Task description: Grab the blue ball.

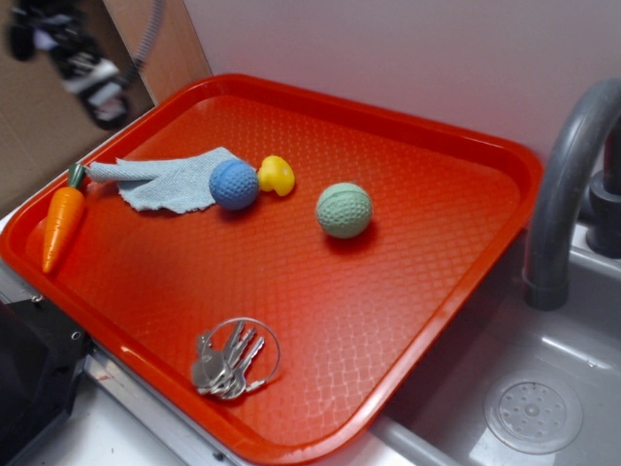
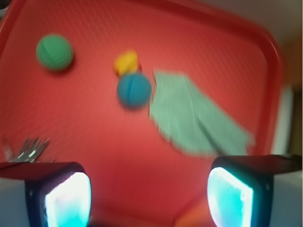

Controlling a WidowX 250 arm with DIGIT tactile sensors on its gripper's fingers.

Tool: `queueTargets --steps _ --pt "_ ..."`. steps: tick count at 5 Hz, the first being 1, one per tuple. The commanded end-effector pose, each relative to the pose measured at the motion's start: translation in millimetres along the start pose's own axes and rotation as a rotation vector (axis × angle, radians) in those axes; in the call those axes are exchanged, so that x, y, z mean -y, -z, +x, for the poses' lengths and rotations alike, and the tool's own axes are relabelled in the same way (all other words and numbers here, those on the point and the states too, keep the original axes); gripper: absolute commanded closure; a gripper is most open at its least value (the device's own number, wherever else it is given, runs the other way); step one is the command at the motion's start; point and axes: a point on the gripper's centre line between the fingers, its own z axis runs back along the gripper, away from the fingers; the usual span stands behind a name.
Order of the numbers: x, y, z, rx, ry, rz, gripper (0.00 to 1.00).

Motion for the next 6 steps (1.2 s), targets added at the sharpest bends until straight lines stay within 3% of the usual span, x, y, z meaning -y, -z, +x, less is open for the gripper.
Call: queueTargets --steps 1,2,3,4,5,6 --pt "-1.0 63.5 38.6 0.191 0.074 -0.138 0.0" --pt "12.3 82.1 40.0 0.205 0.125 -0.113 0.0" --pt "13.9 81.6 38.1 0.248 0.099 -0.217 0.0" --pt "20.8 80.2 33.2 0.29 0.071 -0.297 1.0" --pt "25.9 81.6 31.9 0.288 0.102 -0.341 1.0" --pt "28.6 75.2 29.4 0.293 0.106 -0.319 1.0"
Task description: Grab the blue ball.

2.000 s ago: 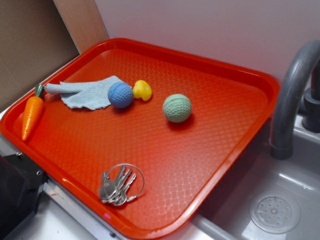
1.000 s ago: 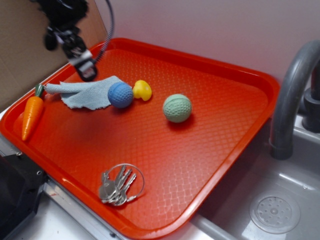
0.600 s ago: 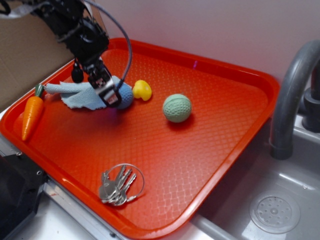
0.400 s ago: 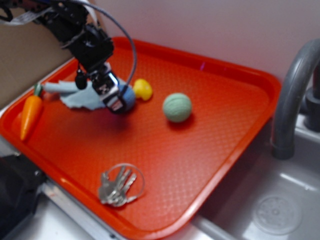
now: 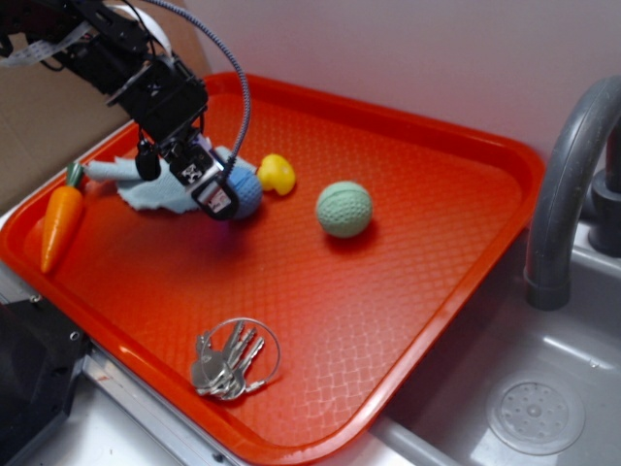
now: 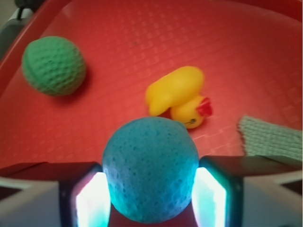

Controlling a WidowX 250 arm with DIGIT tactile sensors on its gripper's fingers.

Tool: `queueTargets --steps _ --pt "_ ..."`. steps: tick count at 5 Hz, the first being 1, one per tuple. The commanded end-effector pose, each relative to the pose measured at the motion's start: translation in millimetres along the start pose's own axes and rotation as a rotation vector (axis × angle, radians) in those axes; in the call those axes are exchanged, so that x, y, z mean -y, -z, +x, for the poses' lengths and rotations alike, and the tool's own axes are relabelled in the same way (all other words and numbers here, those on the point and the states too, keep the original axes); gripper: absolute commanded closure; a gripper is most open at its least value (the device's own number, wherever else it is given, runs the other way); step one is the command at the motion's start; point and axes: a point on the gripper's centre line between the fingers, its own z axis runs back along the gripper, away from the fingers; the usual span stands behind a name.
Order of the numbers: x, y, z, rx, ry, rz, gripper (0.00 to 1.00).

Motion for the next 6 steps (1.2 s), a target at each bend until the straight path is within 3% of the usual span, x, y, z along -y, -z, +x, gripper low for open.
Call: queueTargets --steps 1,2,3,4,6 --pt "12.7 -34.4 6.0 0.001 -0.047 0.109 1.0" --pt "15.2 -93.7 -7.0 -0.008 -0.269 0.224 1.0" --pt "25.4 -138.9 -9.7 -0.117 -0.421 0.261 1.0" --pt "41.1 -153.4 -13.9 -0.196 -0.508 0.356 1.0" --pt "51.1 -158.0 -17.6 -0.175 -0.504 0.362 1.0"
